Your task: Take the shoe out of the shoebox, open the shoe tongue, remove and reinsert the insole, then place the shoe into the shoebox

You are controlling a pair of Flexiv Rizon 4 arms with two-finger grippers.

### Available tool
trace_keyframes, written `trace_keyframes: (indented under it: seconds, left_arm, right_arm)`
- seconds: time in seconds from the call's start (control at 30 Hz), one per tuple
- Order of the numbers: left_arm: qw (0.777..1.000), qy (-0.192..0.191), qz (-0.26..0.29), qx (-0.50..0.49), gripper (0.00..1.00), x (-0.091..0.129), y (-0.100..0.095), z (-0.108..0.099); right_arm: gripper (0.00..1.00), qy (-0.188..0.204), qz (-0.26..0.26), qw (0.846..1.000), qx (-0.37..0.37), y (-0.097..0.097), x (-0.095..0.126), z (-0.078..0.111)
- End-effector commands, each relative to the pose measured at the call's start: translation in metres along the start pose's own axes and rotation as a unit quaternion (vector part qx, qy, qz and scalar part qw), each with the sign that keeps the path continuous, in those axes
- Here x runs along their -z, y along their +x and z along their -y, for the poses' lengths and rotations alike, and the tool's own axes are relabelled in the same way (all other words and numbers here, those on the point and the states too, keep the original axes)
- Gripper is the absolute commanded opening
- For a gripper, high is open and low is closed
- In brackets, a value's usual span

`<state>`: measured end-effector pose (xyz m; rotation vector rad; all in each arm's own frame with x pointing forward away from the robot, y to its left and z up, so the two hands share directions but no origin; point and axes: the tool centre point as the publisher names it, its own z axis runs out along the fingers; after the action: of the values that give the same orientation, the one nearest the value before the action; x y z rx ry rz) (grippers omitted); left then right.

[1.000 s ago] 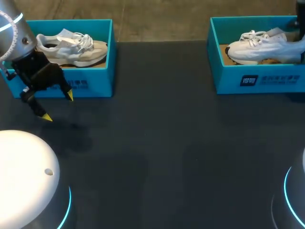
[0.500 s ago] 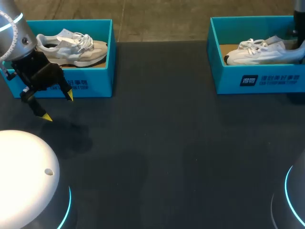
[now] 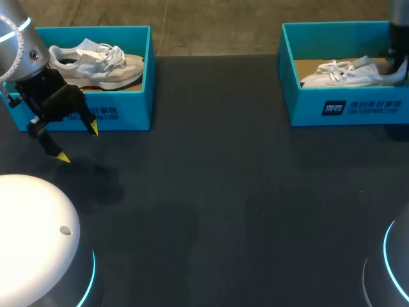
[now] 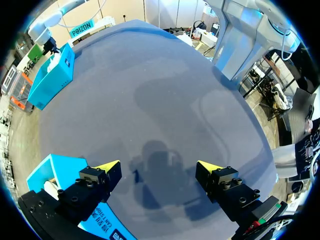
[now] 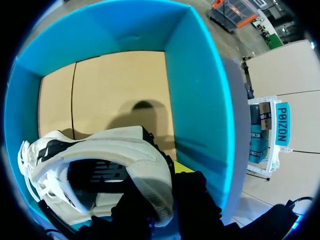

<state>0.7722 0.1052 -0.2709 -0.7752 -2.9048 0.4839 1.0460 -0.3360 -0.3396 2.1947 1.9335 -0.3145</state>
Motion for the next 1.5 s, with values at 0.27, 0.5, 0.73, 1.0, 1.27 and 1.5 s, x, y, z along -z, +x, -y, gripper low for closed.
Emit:
trace_keyframes:
  seconds: [0.27,0.5,0.73,1.0,1.27,1.5]
  left_arm:
    - [1.0,-0.001,0.0,0.0,1.0,0.0,0.001,0.0]
    - [1.0,-0.001,0.0,0.0,1.0,0.0,0.001,0.0]
    - [1.0,-0.001,0.0,0.0,1.0,0.0,0.001,0.0]
    - [1.0,-0.001,0.0,0.0,1.0,0.0,0.001,0.0]
    - [1.0,-0.001,0.0,0.0,1.0,0.0,0.001,0.0]
    - [1.0,-0.001,0.0,0.0,1.0,0.0,0.001,0.0]
  right_arm:
    - [0.0,0.009,-0.011,1.0,-0.001,0.001,-0.017,0.004]
    - [0.0,0.016,-0.016,1.0,-0.009,-0.001,-0.024,0.009]
    - [0.0,0.02,-0.029,0.999,-0.005,0.002,-0.034,0.009]
    - [0.0,0.028,-0.03,0.999,0.001,0.006,-0.046,0.009]
    - [0.09,0.03,-0.043,0.999,0.005,0.006,-0.05,0.011]
    - [0.99,0.027,-0.047,0.999,0.003,0.004,-0.043,0.012]
